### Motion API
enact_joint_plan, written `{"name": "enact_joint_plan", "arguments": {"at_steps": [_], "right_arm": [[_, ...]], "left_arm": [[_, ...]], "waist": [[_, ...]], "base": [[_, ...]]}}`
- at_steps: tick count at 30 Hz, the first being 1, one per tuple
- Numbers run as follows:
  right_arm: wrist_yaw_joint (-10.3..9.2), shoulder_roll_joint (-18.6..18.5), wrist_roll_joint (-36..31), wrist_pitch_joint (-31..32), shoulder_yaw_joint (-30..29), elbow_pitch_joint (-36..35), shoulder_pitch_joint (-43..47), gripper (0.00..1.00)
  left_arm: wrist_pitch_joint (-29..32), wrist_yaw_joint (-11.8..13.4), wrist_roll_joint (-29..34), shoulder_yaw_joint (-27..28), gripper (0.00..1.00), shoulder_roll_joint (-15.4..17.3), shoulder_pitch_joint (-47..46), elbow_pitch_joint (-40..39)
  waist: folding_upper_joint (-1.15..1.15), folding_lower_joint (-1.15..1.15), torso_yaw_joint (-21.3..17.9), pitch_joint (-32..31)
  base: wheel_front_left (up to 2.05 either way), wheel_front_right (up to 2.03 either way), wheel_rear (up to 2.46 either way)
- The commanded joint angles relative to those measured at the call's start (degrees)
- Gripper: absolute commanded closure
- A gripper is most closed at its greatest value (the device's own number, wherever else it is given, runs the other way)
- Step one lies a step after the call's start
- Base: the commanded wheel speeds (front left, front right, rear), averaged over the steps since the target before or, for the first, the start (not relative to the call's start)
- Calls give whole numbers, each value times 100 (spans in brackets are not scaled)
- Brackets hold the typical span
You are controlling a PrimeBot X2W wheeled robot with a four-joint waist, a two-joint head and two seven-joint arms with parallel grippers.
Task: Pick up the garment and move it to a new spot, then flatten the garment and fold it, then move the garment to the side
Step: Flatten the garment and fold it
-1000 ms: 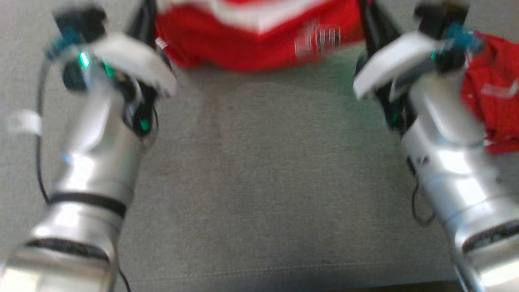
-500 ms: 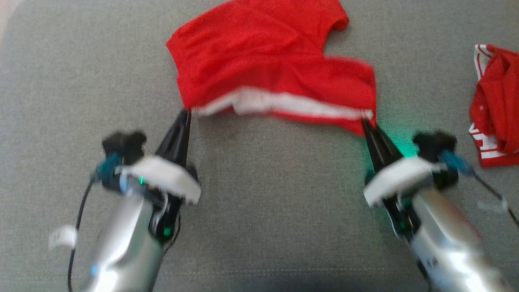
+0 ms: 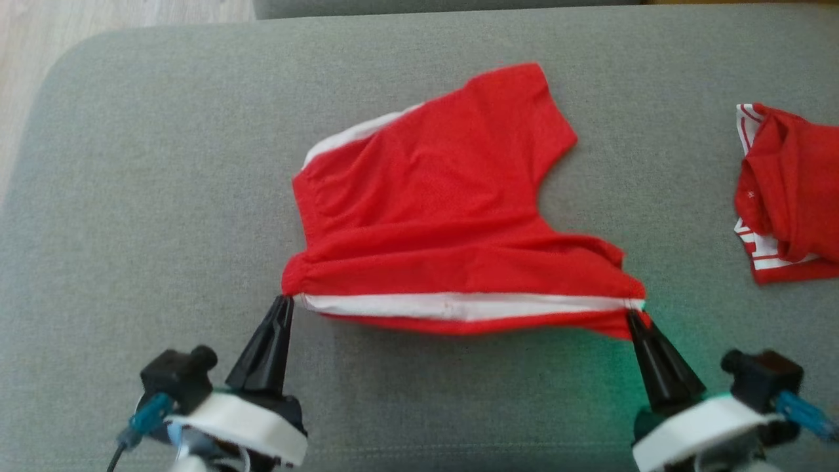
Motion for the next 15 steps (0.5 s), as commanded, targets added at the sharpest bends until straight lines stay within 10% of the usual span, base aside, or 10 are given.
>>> {"name": "enact_joint_plan", "arguments": {"at_steps": [1, 7, 15], "right_arm": [[-5, 22, -99, 134, -7, -482, 89, 100], [-5, 183, -371, 755, -393, -1544, 529, 100], [-5, -387, -276, 885, -398, -1090, -811, 100]], "left_arm": [[47, 69, -2, 208, 100, 118, -24, -392], [553, 242, -84, 148, 100, 200, 314, -1150], [1121, 33, -425, 165, 100, 212, -568, -859]], "waist": [[0, 1, 3, -9], [0, 1, 7, 42], [0, 1, 134, 457]], "base": [[0, 0, 0], [0, 0, 0], [0, 0, 0]]}}
